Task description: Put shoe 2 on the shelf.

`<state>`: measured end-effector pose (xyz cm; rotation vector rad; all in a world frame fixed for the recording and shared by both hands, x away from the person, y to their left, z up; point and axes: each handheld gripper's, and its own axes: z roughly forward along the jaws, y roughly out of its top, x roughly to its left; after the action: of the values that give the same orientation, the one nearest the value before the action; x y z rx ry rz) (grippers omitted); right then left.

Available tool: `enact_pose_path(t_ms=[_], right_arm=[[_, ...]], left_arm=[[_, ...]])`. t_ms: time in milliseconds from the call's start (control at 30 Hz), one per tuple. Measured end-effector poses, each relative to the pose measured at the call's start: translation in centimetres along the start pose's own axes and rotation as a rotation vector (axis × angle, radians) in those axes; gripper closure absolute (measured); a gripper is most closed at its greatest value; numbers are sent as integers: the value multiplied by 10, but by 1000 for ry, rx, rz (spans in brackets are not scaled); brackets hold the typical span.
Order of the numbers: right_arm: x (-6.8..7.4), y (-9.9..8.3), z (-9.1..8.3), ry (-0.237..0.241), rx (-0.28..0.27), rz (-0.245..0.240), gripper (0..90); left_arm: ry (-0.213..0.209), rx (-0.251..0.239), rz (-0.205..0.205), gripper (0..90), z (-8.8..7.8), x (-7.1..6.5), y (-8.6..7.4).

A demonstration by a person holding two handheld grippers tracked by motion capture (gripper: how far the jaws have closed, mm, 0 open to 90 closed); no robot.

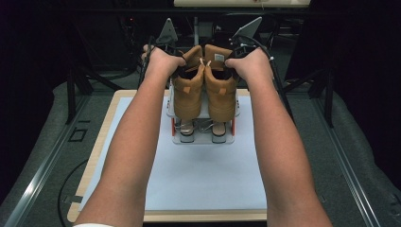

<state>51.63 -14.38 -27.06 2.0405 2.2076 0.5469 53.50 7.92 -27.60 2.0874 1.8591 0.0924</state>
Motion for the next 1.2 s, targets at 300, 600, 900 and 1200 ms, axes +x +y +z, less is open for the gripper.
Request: enact_pose_path(t_ms=[300,600,900,1200], right_arm=[[6,0,-9,14,-27,-25,478],[4,-2,-20,31,-61,-28,459],[6,-3,-39,20,-57,-52,472],[11,-7,-58,-13,-52,-59,483]], left_arm=[[5,-3,11,454,-9,0,0],[17,-22,20,452,-26,4,-2],[0,-34,19,452,-41,7,-4],[-6,-50,38,464,-58,9,-12]])
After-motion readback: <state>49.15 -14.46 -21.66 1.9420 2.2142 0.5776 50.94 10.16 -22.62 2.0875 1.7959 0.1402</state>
